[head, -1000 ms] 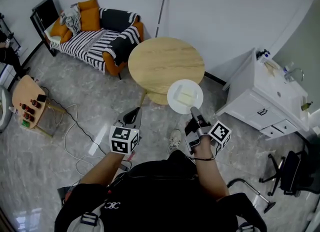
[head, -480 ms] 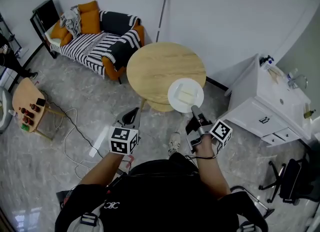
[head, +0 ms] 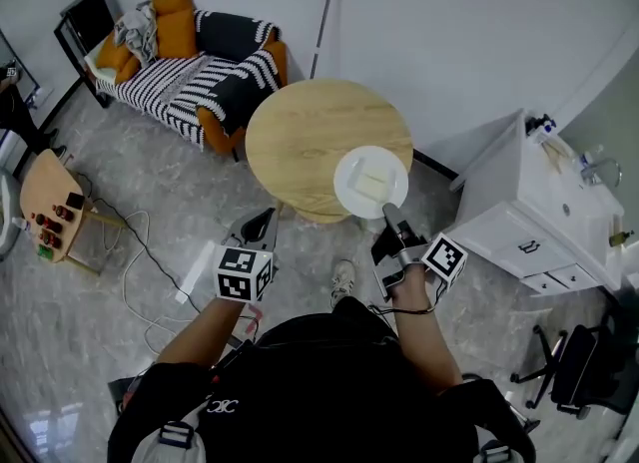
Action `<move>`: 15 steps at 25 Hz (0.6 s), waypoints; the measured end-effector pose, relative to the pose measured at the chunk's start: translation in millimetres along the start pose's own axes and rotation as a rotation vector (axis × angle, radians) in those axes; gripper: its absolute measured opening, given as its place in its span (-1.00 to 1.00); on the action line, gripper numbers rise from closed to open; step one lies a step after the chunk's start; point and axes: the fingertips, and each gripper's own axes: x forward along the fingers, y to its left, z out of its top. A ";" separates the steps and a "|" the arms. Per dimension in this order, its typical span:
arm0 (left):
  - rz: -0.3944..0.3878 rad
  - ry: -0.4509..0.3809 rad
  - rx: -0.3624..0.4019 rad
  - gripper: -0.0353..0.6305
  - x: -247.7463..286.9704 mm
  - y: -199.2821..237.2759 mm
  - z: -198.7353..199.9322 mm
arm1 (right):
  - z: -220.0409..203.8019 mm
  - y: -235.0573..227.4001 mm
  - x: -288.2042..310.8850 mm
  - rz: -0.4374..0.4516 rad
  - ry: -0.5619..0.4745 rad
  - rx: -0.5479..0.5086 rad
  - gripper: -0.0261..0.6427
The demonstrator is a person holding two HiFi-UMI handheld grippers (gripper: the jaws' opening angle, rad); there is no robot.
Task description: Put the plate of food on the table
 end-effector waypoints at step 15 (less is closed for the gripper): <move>0.062 0.052 -0.027 -0.87 61.4 25.5 20.3 | 47.9 -25.8 66.9 -0.024 0.048 0.036 -0.85</move>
